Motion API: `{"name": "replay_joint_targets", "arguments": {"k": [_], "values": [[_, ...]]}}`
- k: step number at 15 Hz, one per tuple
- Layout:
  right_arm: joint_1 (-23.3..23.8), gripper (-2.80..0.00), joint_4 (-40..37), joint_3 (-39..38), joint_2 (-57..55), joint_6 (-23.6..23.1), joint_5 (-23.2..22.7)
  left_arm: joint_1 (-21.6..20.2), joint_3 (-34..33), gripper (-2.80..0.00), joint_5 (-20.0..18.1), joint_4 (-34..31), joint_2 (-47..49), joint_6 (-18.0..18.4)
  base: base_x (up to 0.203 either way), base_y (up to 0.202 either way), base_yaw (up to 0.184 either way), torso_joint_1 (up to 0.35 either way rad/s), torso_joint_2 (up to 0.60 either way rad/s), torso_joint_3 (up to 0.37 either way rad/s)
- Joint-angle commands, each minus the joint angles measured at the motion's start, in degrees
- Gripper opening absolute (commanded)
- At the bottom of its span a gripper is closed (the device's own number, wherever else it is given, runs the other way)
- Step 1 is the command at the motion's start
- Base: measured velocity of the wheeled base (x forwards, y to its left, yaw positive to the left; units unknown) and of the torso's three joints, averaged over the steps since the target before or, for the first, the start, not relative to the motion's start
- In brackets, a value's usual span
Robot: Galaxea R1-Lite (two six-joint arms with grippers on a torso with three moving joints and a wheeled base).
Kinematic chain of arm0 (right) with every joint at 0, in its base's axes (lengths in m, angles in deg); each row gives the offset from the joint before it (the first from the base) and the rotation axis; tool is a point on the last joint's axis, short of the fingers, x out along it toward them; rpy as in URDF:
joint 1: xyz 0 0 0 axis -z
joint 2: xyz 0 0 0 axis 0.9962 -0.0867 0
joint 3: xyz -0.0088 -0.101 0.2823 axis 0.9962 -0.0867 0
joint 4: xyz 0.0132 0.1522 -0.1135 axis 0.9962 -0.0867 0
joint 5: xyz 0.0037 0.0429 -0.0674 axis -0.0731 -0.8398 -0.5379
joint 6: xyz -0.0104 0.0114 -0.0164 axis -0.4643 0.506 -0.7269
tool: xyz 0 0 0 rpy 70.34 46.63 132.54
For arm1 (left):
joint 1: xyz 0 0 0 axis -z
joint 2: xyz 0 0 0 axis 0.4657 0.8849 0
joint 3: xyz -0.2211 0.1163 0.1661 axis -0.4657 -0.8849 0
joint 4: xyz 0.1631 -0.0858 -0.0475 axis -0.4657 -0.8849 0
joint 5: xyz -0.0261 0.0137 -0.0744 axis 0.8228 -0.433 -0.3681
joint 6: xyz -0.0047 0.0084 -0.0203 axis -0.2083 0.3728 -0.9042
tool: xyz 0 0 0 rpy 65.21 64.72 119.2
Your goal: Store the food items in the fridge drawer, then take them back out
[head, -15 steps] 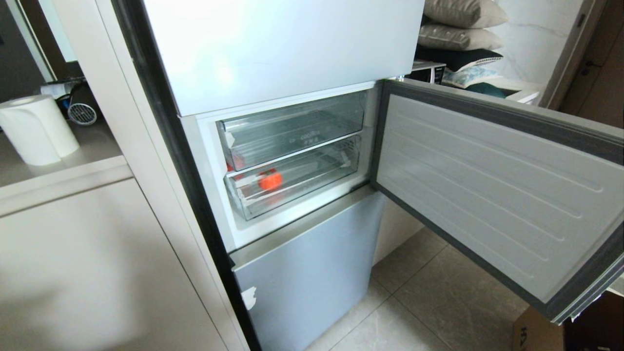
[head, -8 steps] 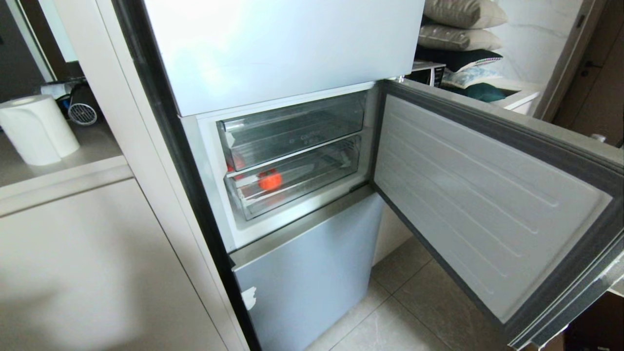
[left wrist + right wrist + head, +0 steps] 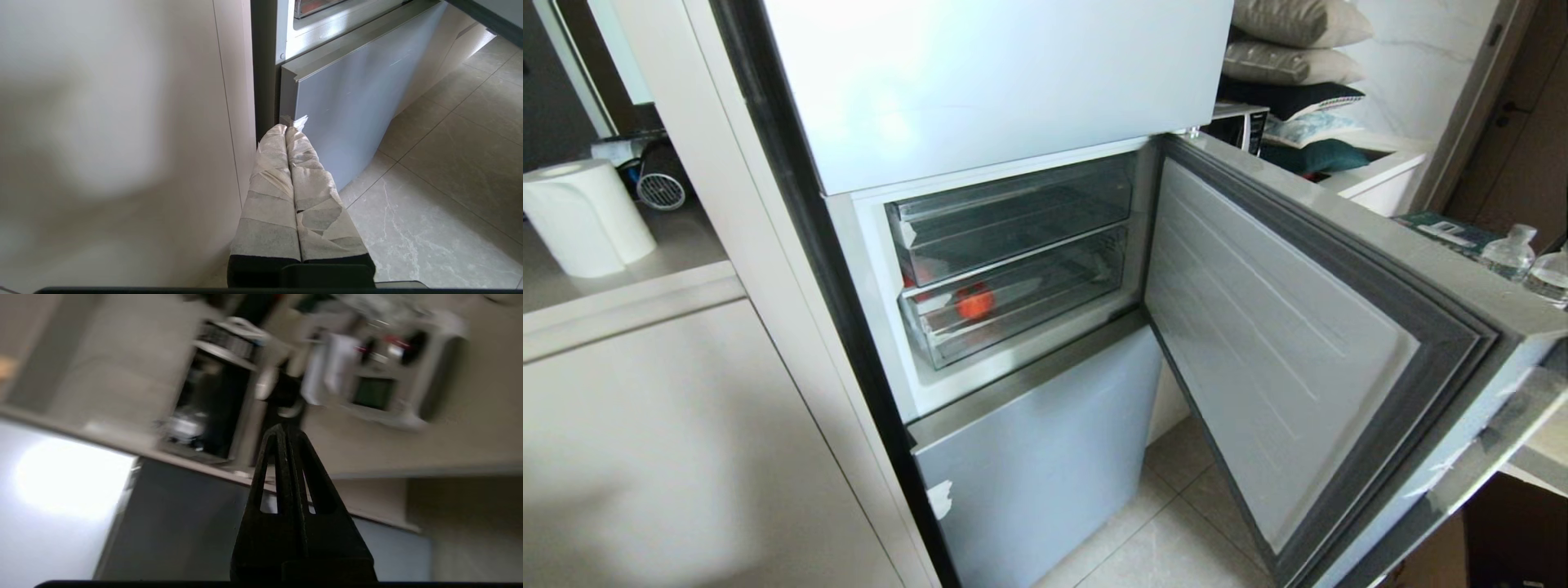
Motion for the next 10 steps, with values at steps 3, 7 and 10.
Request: {"name": "replay_joint_targets", "arguments": {"k": [3, 7, 10], "values": [[-23.5, -2.80, -25.3, 2.2, -5.8, -15.8, 14.4, 0.0, 0.0, -2.80, 0.0, -0.1, -0.1, 0.0, 0.000, 0.000, 0.000, 0.000, 0.00, 0.000], [-42.3, -2.80, -23.5, 0.6, -7.3, -36.6, 20.4, 0.0, 0.0, -2.80, 0.0, -0.1, -0.1, 0.0, 0.000, 0.000, 0.000, 0.000, 0.00, 0.000], [-51.9, -2.80, -21.4, 1.0, -7.4, -45.0, 29.9, 0.0, 0.0, -2.80, 0.0, -0.1, -0.1, 0.0, 0.000, 0.000, 0.000, 0.000, 0.00, 0.000]]}}
